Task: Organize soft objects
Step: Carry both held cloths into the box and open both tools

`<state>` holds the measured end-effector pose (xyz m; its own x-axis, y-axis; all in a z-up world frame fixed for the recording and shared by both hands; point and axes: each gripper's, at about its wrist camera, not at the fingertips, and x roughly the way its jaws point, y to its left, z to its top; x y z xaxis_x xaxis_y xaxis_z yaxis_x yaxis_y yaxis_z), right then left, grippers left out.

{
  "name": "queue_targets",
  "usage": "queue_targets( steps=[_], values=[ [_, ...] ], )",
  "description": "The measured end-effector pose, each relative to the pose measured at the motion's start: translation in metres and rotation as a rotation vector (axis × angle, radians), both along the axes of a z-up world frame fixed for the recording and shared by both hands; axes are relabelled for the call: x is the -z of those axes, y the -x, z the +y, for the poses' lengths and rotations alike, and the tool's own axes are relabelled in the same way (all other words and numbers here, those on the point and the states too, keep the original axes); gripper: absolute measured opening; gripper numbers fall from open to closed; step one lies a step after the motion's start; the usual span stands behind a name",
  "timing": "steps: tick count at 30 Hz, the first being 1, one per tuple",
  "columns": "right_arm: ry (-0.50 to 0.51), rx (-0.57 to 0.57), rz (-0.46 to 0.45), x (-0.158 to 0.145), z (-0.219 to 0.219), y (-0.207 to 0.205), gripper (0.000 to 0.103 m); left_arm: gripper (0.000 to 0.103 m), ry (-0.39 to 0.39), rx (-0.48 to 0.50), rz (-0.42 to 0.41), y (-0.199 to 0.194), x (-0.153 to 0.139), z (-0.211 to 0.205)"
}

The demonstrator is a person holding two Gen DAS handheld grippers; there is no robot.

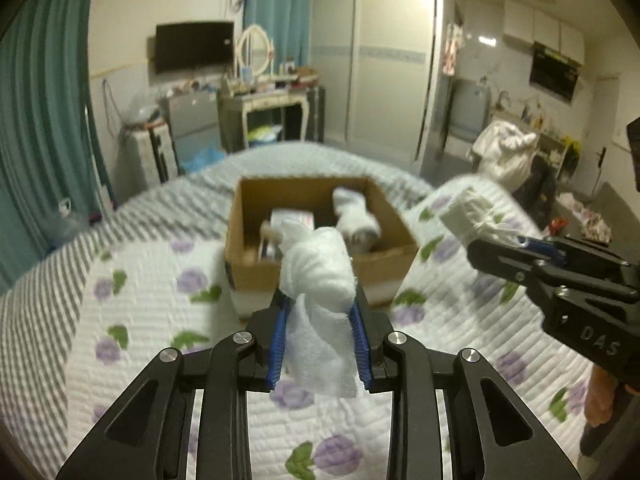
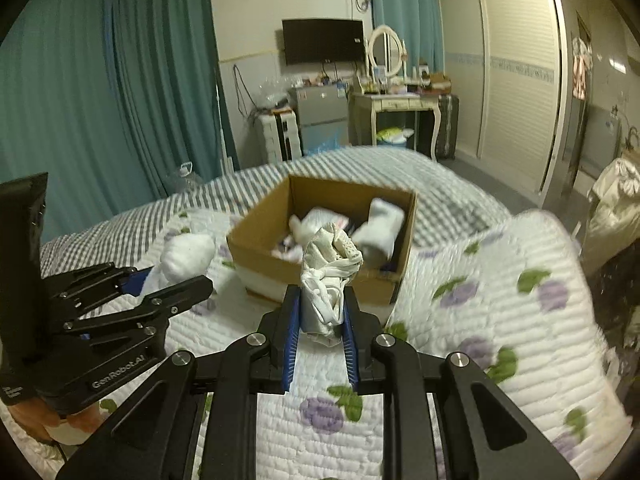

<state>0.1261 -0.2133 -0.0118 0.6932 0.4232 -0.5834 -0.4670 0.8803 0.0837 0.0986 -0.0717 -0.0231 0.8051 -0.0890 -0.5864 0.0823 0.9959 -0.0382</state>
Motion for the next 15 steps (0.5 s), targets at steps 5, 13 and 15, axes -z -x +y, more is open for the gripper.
queue_targets(
  steps=[5, 13, 15],
  values=[
    [-0.001, 0.003, -0.049, -0.031, 0.005, -0.016, 0.019, 0.028, -0.013, -0.001, -0.049, -0.021, -0.024, 0.003],
    [0.016, 0.02, -0.094, -0.057, 0.028, -0.069, 0.019, 0.028, -0.011, -0.037, -0.083, -0.084, -0.034, 0.025],
    [0.006, 0.027, -0.095, -0.057, 0.033, -0.085, 0.019, 0.028, -0.024, -0.045, -0.072, -0.098, -0.026, 0.027]
  ],
)
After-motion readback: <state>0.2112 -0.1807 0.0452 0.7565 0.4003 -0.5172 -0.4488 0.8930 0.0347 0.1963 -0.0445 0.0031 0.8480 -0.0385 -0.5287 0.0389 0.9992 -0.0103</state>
